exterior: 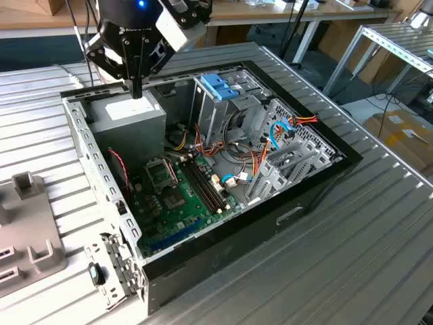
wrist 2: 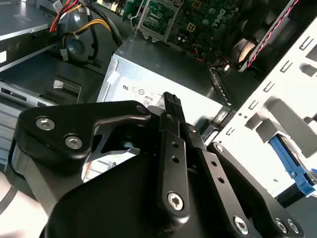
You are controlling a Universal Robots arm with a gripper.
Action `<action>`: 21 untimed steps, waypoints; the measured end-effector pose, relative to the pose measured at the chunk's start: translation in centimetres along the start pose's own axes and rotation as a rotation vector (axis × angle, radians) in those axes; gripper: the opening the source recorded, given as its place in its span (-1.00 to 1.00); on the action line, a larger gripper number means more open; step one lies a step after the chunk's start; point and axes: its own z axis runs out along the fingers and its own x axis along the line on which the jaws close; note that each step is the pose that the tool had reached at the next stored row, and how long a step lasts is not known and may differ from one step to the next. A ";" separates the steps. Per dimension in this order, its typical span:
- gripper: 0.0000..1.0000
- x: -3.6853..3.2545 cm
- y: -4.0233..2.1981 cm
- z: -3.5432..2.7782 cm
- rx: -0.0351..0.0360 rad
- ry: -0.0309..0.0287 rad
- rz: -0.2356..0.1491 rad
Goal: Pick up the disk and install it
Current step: 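Reach for the disk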
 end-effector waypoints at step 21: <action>-0.79 0.66 -0.05 -0.02 0.0000 0.0000 0.000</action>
